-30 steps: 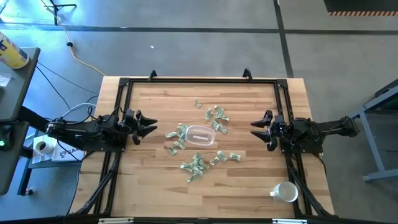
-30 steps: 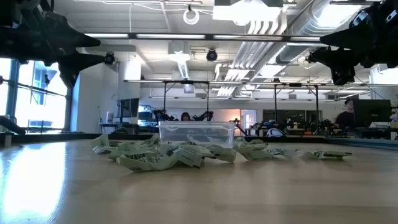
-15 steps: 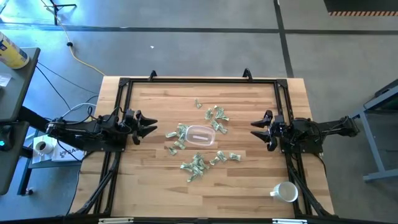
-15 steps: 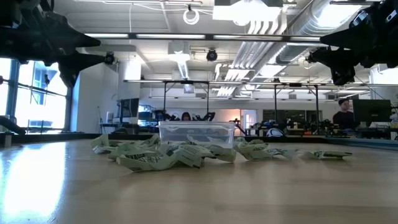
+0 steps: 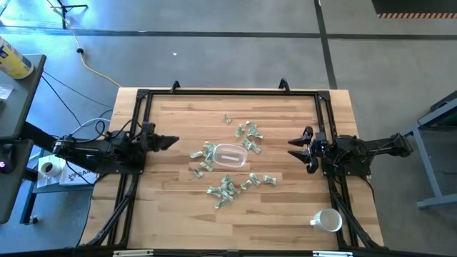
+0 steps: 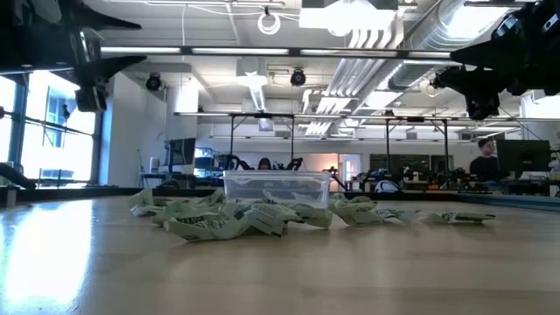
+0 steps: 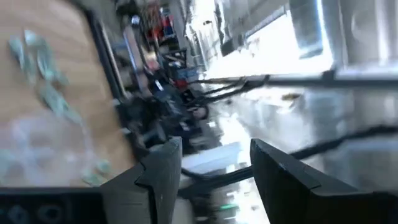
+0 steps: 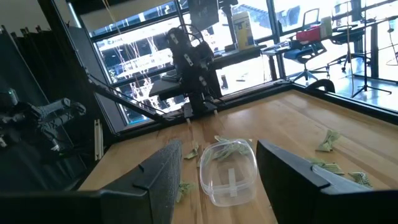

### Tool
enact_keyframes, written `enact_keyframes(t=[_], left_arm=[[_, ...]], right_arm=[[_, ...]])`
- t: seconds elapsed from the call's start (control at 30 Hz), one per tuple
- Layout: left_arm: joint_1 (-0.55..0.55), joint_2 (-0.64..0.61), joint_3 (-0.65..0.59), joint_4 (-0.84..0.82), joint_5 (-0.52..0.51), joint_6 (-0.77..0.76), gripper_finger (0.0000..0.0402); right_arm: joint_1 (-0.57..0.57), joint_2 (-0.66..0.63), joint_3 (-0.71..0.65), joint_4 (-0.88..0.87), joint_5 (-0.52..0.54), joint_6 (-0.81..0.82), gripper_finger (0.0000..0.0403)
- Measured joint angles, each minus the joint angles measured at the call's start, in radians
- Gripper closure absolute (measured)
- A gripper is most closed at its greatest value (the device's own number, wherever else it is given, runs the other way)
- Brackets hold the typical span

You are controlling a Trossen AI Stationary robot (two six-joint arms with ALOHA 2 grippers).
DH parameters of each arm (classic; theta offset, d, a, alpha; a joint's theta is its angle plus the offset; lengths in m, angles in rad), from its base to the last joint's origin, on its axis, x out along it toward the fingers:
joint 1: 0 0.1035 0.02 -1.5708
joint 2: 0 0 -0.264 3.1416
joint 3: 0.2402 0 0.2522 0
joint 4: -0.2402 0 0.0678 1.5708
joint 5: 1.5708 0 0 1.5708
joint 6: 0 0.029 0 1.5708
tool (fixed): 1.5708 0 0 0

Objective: Pick and place Stevia / Truvia into bins
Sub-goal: Put the stevia packet into the transparent container

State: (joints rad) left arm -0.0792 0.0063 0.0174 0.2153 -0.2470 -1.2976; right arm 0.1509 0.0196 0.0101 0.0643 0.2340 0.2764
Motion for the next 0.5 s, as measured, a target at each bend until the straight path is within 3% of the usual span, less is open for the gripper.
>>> enact_keyframes(t=[0.07, 0.33, 0.5], left_arm=[[0.0, 0.0, 0.0, 0.014, 0.0, -0.069, 0.0179], [0.0, 0.0, 0.0, 0.015, -0.053, -0.053, 0.0179], [0.0, 0.006, 0.0, -0.013, -0.302, -0.035, 0.0179]], right_arm=[[0.0, 0.0, 0.0, 0.006, 0.035, -0.061, 0.0203], [0.0, 0.0, 0.0, 0.072, 0.238, -0.112, 0.0203], [0.0, 0.0, 0.0, 0.081, 0.263, 0.069, 0.0203]])
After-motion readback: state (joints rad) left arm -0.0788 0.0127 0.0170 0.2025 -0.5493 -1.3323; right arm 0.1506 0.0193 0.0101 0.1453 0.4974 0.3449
